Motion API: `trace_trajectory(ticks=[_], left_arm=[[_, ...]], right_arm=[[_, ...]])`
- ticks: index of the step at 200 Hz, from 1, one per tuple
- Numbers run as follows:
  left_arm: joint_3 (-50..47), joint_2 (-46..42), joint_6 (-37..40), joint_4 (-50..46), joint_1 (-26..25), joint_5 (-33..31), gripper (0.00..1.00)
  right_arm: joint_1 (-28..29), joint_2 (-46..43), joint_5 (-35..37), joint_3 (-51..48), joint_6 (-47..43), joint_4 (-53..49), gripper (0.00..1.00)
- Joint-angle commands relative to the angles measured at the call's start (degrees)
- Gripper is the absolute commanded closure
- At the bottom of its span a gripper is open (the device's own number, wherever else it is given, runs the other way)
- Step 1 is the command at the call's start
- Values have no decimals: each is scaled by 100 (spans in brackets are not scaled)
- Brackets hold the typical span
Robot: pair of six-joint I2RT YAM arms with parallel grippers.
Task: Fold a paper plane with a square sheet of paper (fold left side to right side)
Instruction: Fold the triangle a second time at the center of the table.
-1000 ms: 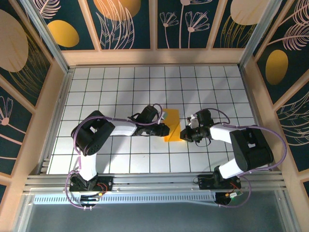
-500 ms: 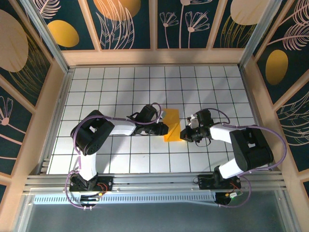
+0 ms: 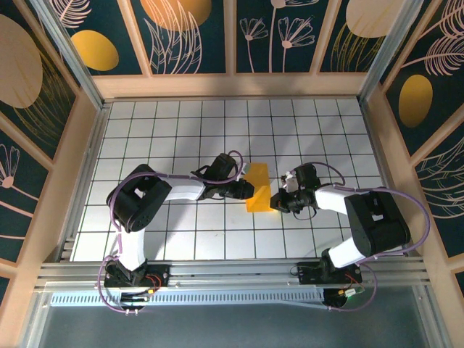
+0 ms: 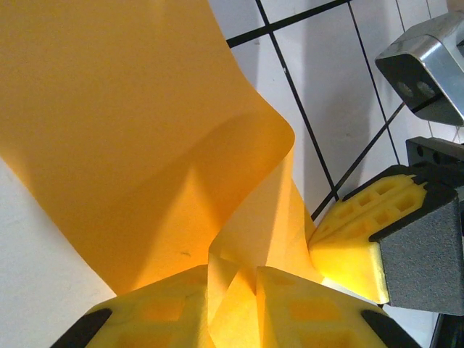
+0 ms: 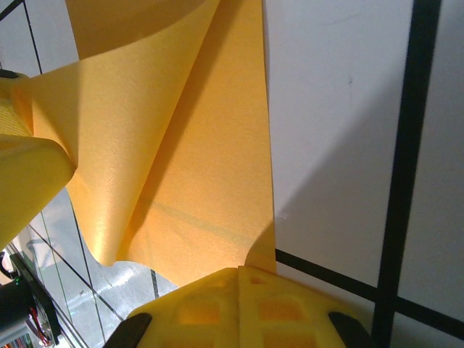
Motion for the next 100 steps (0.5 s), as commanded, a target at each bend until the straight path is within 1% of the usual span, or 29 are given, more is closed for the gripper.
trace_trajectory(ticks=[1, 49, 100], left_arm=[[130, 134, 160, -139, 51, -109, 79], [157, 200, 258, -326, 51, -244, 80], [209, 296, 284, -319, 53, -280, 82]], right_arm=[[44, 222, 498, -43, -163, -326, 100], [45, 243, 507, -34, -172, -322, 100], [42, 274, 498, -33, -174, -316, 100]])
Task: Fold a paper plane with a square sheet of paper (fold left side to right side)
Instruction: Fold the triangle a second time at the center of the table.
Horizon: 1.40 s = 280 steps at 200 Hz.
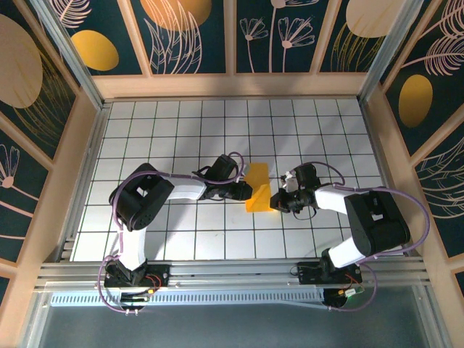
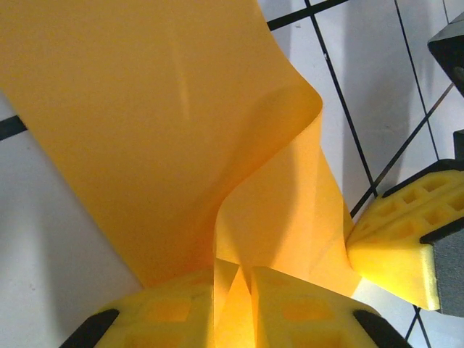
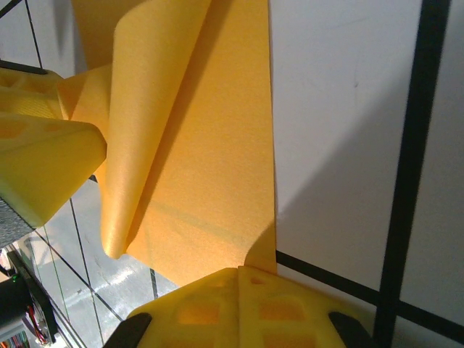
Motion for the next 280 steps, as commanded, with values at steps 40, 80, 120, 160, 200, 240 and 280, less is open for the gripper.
trace_trajectory(ticks=[40, 80, 120, 160, 200, 240, 280], left_arm=[[194, 192, 142, -134, 62, -78, 84], [194, 178, 185, -221, 59, -203, 84], [220, 187, 209, -239, 62, -254, 85], [195, 108, 248, -222, 57, -314, 87], [133, 11, 281, -139, 58, -308, 87], [90, -62, 318, -90, 63, -301, 88], [23, -148, 345, -58, 60, -295, 89]], right_arm=[[44, 263, 513, -45, -96, -326, 100], [41, 283, 530, -38, -103, -334, 100], [43, 260, 583, -18, -113, -381, 100], [36, 214, 619, -10, -122, -429, 100], [37, 218, 637, -16, -135, -458, 100], [32, 237, 637, -10, -133, -450, 100], [34, 252, 637, -36, -138, -428, 100]])
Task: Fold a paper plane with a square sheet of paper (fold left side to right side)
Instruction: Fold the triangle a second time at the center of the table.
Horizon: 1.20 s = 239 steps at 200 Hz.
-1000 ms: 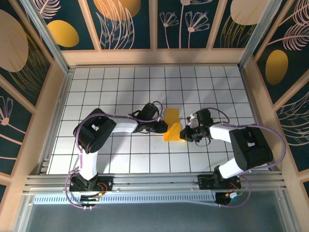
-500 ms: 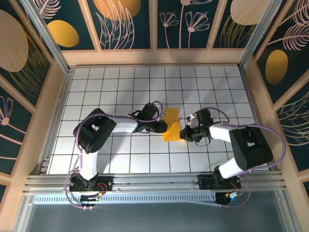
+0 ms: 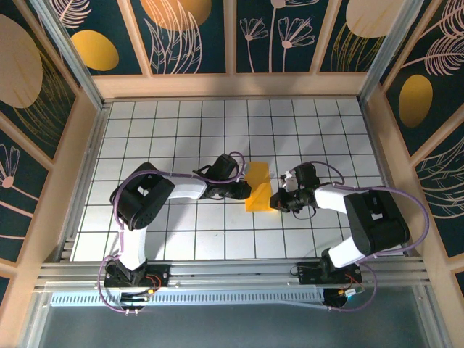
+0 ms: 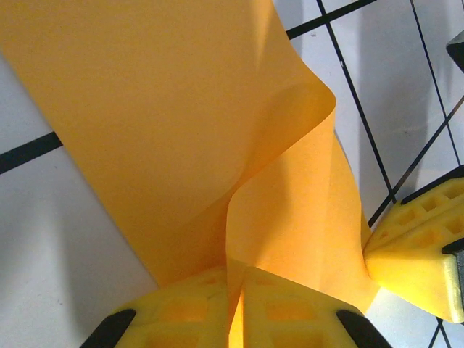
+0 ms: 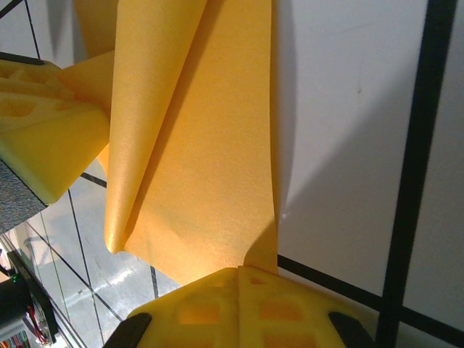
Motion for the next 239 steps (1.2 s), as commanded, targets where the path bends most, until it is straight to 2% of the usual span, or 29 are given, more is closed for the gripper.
trace_trajectory(ticks=[1, 70, 239], left_arm=[[-71, -199, 163, 51, 48, -109, 89], [-201, -366, 211, 334, 48, 214, 90], [-26, -48, 238, 136, 51, -32, 92]], right_arm=[[36, 216, 635, -82, -128, -391, 100], [37, 251, 626, -91, -124, -372, 100], [36, 235, 617, -99, -119, -374, 100]])
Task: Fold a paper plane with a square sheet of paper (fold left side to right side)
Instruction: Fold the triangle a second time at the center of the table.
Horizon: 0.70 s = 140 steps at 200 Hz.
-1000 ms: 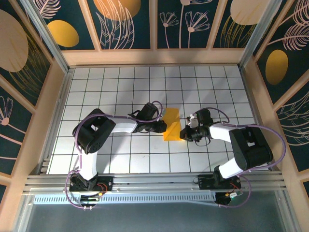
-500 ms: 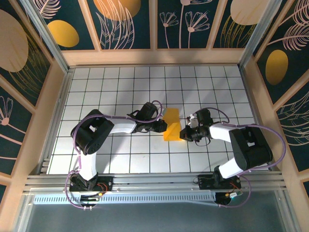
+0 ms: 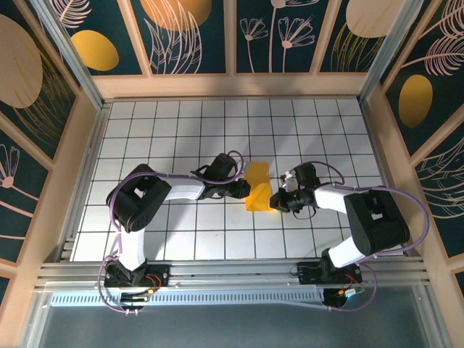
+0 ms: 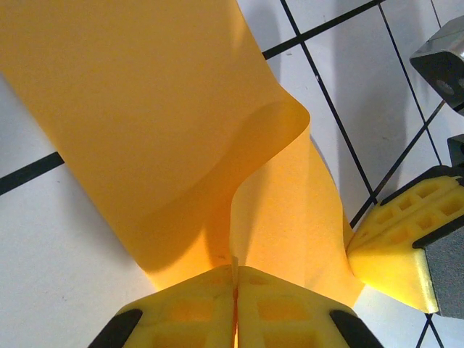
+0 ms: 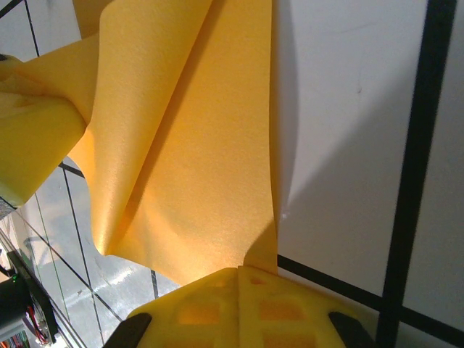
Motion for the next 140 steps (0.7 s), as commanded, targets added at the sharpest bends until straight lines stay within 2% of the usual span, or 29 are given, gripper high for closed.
trace_trajectory(ticks=[1, 95, 140], left_arm=[[103, 147, 109, -32, 40, -11, 92], [243, 345, 150, -179, 35, -21, 92], [289, 447, 197, -347, 37, -70, 92]], right_arm=[[32, 238, 613, -102, -119, -373, 100], [35, 175, 512, -67, -128, -392, 100], [-39, -487, 166, 58, -33, -451, 100]])
